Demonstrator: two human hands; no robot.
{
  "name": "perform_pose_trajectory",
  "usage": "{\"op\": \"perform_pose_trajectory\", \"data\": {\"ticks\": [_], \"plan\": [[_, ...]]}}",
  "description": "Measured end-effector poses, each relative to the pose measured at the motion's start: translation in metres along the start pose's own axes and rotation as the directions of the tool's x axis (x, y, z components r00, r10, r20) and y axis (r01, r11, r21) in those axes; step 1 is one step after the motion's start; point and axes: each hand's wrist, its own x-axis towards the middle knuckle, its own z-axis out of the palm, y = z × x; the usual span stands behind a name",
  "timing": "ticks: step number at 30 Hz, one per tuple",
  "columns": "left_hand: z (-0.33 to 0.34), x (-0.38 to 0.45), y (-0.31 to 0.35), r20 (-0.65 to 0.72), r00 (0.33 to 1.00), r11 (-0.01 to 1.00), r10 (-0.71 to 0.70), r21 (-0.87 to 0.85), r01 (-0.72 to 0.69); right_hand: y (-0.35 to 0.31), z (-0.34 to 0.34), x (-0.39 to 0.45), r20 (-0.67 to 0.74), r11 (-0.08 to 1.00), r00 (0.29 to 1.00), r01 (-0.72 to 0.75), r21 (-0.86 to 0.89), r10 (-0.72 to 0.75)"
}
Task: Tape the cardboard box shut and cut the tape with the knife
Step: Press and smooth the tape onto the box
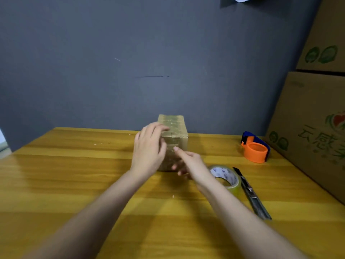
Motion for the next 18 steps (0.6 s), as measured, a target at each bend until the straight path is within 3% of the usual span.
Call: {"op": "perform_pose_trajectory", "data": {"ticks": [3,7,18], "plan": [[0.002,0.017,-0.014,0.131,0.99,0.994,-0.057,-0.082,0.068,0.003,0.02,0.01,-0.05,0.984,0.995,-0.079,0.161,0.088],[0.013,0.027,-0.025,0.313,0.935,0.952,-0.167,-0.194,0.235,0.001,0.035,0.021,-0.172,0.949,0.981,-0.028,0.314,0.086],[0.024,0.026,-0.049,0.342,0.935,0.787,-0.092,-0.55,0.278,0.018,0.041,0.026,-0.277,0.952,0.95,0.206,0.226,-0.14]]}}
